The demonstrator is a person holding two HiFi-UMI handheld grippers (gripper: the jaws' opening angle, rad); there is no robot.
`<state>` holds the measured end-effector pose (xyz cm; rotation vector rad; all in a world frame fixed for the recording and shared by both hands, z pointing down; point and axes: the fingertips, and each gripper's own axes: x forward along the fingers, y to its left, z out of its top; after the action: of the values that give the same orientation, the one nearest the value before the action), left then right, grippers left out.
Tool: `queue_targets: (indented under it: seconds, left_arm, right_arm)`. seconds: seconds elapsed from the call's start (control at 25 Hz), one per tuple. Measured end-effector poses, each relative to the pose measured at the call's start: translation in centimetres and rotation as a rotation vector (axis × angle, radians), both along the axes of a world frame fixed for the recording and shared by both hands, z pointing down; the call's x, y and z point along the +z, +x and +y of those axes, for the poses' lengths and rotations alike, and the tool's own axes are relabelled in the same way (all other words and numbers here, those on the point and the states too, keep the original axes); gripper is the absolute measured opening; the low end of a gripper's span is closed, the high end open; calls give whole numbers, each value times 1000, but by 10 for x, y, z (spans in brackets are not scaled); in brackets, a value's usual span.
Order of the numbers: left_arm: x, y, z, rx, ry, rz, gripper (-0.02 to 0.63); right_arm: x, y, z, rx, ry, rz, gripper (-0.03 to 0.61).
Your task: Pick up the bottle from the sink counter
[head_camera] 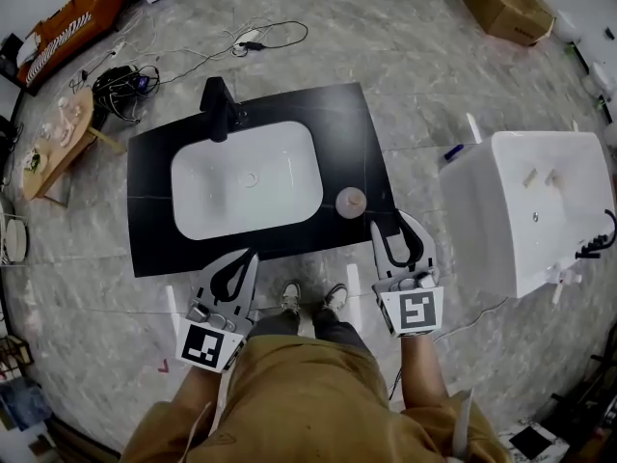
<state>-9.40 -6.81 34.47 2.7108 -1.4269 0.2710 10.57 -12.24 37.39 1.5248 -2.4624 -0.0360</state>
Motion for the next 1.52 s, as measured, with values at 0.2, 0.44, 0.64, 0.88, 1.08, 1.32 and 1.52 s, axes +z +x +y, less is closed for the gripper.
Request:
queue_targets:
  seconds: [0.2, 0.44, 0.64, 0.88, 1.08, 1.32, 1.52]
  left_arm:
    - [15, -4, 8, -42, -28, -1, 3]
    - [29, -7, 10, -73, -62, -4, 3]
    - [46, -13, 12, -90, -101, -11, 3]
    - [66, -21, 18, -119, -157, -48, 3]
    - [76, -25, 22, -130, -183, -64, 3]
    - [89, -28, 27, -137, -214, -79, 3]
    - [99, -29, 30, -142, -238, -81, 3]
  right_arm:
    - [34, -6, -15, -27, -46, -11, 170]
    - [68, -11, -34, -36, -88, 2, 203]
    - [99, -16, -51, -41, -113, 0, 244]
    - [133, -20, -65, -48, -143, 7, 262]
    - [159, -24, -74, -40, -175, 10, 276]
    - [181, -27, -87, -42, -196, 7, 290]
    - [192, -28, -94, -36, -195, 13, 290]
